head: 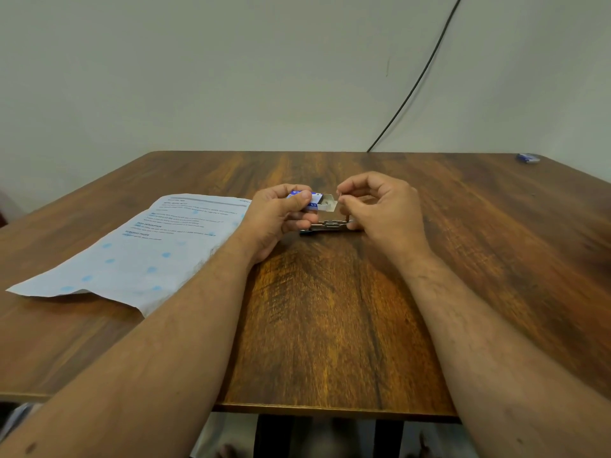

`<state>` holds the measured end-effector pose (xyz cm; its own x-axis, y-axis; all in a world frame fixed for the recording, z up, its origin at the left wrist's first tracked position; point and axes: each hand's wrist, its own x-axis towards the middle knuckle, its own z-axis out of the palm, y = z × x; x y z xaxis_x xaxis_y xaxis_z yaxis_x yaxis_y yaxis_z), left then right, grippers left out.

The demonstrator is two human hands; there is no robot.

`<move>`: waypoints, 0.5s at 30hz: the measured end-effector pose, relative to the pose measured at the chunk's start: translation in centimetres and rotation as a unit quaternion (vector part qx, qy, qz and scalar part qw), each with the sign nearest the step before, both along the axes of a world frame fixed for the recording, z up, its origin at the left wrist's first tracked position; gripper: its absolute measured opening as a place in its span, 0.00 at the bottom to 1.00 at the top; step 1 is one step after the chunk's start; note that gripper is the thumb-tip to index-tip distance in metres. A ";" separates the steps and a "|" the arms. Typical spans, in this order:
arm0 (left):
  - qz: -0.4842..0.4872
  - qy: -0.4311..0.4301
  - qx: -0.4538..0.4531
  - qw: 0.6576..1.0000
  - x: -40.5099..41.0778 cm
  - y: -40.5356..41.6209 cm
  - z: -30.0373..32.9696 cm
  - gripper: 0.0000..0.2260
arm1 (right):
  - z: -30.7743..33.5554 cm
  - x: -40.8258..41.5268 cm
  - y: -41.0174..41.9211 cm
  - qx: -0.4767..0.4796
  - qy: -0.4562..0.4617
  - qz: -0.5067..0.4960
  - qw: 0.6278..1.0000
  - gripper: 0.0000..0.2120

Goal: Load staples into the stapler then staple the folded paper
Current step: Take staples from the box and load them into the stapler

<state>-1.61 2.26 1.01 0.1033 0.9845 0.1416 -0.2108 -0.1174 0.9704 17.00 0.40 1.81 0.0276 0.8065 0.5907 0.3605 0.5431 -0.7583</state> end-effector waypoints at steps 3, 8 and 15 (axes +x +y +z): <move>-0.008 -0.003 0.001 1.000 0.0 -0.1 0.0 0.06 | -0.2 -0.1 0.1 0.015 -0.028 -0.007 0.999 0.08; -0.035 -0.023 0.011 0.999 -0.1 -0.3 0.0 0.16 | -0.4 -0.1 0.2 0.056 -0.047 -0.035 0.997 0.09; -0.044 -0.018 0.006 0.999 0.0 -0.5 0.1 0.20 | -0.6 -0.1 0.5 0.074 -0.072 -0.046 0.994 0.08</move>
<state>-1.63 1.81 1.14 0.1850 0.9699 0.1584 -0.2550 -0.1083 0.9609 16.92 0.95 1.26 0.0037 0.7090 0.7052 0.5131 0.6039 -0.6099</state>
